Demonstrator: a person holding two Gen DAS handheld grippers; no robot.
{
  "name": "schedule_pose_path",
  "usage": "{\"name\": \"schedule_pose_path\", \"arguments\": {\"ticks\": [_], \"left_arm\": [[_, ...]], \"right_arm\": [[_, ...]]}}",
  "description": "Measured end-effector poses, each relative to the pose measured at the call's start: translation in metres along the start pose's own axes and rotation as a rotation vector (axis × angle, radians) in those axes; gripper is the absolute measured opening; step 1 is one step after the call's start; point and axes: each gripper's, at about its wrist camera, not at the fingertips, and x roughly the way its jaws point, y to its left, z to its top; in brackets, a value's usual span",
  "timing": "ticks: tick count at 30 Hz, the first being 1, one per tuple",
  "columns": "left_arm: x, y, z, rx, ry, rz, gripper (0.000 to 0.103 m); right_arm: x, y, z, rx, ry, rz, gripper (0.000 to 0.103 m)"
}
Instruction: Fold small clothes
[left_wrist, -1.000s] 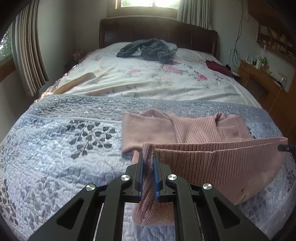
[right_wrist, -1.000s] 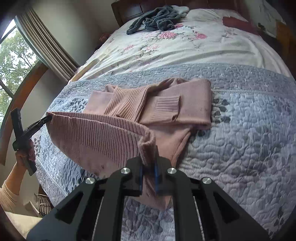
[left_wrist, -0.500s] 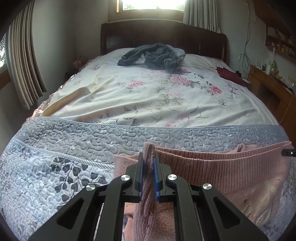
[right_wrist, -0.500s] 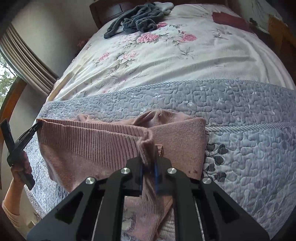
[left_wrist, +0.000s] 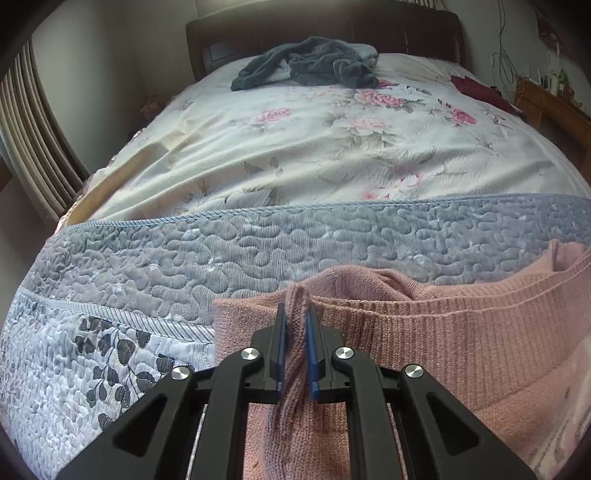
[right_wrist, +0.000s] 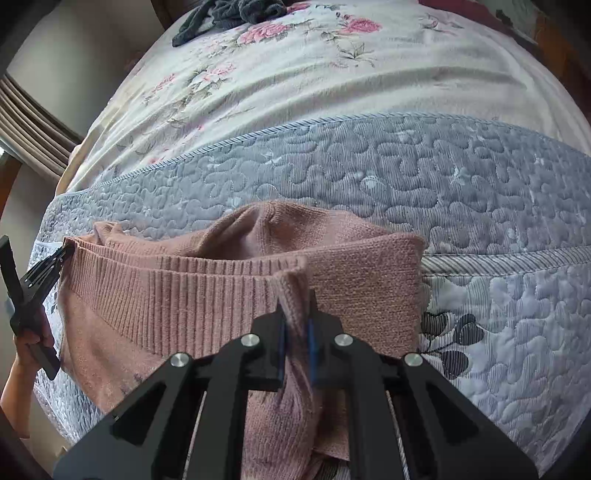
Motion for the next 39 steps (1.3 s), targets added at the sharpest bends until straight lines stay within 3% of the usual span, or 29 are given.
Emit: {"name": "schedule_pose_path", "arguments": {"ticks": [9,12,14,15,18,21,27,28,30,36,37,39], "left_arm": [[0.017,0.006,-0.011,-0.030,0.066,0.026,0.019],[0.001,0.017,-0.013,-0.070,0.056,0.009,0.023],[-0.014,0.022,-0.015,-0.075,0.033,0.018,0.028],[-0.023,0.025,-0.016,-0.076,0.020,0.013,0.030],[-0.053,0.027,-0.025,-0.072,-0.010,0.003,0.034],[-0.080,0.023,-0.042,-0.071,-0.015,-0.055,0.040],[-0.103,-0.006,-0.079,-0.018,0.024,-0.124,0.042],[-0.103,-0.010,-0.084,-0.019,0.039,-0.136,0.043],[-0.099,-0.016,-0.093,-0.018,0.064,-0.135,0.043],[-0.081,-0.016,-0.109,-0.037,0.131,-0.131,0.043],[-0.078,-0.015,-0.112,-0.042,0.139,-0.131,0.043],[-0.073,-0.013,-0.116,-0.040,0.142,-0.133,0.043]], "right_arm": [[0.008,-0.008,-0.002,0.036,0.008,0.022,0.013],[-0.006,-0.006,-0.007,0.026,-0.008,0.026,0.027],[-0.021,-0.002,-0.014,-0.001,-0.026,0.007,0.045],[-0.029,0.000,-0.019,-0.012,-0.035,0.005,0.047],[-0.050,0.003,-0.040,-0.012,-0.024,0.033,0.047],[-0.063,0.007,-0.076,-0.025,0.006,0.092,0.049],[-0.057,0.007,-0.143,-0.031,0.073,0.081,0.049],[-0.053,0.007,-0.150,-0.027,0.084,0.088,0.047],[-0.050,0.005,-0.160,0.005,0.098,0.158,0.021],[-0.071,0.002,-0.167,0.042,0.061,0.185,0.009],[-0.072,0.000,-0.169,0.047,0.065,0.177,0.003],[-0.071,-0.004,-0.172,0.042,0.076,0.155,0.003]]}}
